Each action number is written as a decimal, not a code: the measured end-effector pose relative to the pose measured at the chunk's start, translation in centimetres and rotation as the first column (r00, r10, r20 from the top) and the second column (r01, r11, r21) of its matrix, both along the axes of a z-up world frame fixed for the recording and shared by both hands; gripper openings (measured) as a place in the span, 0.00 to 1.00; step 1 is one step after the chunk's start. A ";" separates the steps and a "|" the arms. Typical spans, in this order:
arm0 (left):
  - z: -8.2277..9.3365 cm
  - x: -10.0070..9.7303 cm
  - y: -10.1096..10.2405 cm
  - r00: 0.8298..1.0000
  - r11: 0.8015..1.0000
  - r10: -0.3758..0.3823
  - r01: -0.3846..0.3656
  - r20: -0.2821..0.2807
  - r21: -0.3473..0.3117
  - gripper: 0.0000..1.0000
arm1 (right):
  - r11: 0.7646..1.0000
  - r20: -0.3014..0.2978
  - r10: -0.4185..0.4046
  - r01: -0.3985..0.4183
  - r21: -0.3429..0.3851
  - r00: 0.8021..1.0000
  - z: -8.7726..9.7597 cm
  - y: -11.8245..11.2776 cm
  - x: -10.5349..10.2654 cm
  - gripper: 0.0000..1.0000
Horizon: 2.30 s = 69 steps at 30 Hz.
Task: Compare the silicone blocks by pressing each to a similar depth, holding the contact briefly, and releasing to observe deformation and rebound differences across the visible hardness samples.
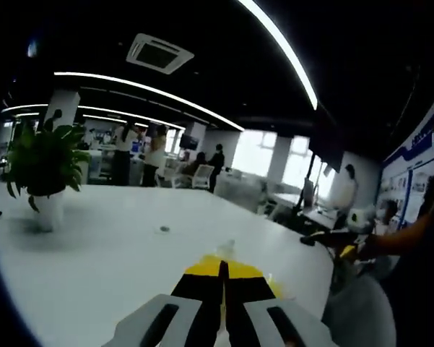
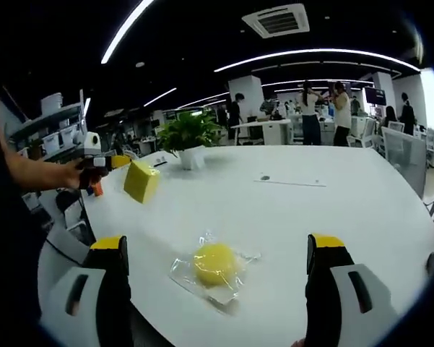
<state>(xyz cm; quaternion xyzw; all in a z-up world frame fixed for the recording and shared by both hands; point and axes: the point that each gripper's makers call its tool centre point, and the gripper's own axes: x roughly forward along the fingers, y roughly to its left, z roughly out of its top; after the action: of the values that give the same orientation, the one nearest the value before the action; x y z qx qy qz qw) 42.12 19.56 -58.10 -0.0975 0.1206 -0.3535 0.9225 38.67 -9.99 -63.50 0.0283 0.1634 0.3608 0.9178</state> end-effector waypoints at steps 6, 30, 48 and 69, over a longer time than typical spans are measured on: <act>1.9 0.1 -0.4 1.000 1.000 -0.003 0.004 0.029 -0.008 0.00 | 0.999 0.059 0.029 -0.031 0.040 0.998 1.2 1.1 0.5 0.96; 8.2 -1.7 -6.4 0.981 0.976 -0.140 0.159 0.133 -0.146 0.00 | 0.957 0.057 0.254 -0.259 0.133 0.966 4.4 6.4 -0.5 0.91; 11.8 -4.9 -10.4 0.945 0.914 -0.294 0.322 0.145 -0.245 0.00 | 0.873 0.146 0.428 -0.450 0.188 0.892 8.3 13.2 -1.4 0.91; 10.6 -4.7 -11.8 0.917 0.872 -0.377 0.398 0.128 -0.285 0.00 | 0.803 0.128 0.470 -0.483 0.348 0.873 9.1 16.1 -0.5 0.49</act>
<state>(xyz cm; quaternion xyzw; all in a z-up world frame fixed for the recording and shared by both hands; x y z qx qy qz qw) 37.47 7.73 -47.52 -0.2007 0.0502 -0.5485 0.8102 38.20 6.08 -54.45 0.1522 0.0781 0.6040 0.7784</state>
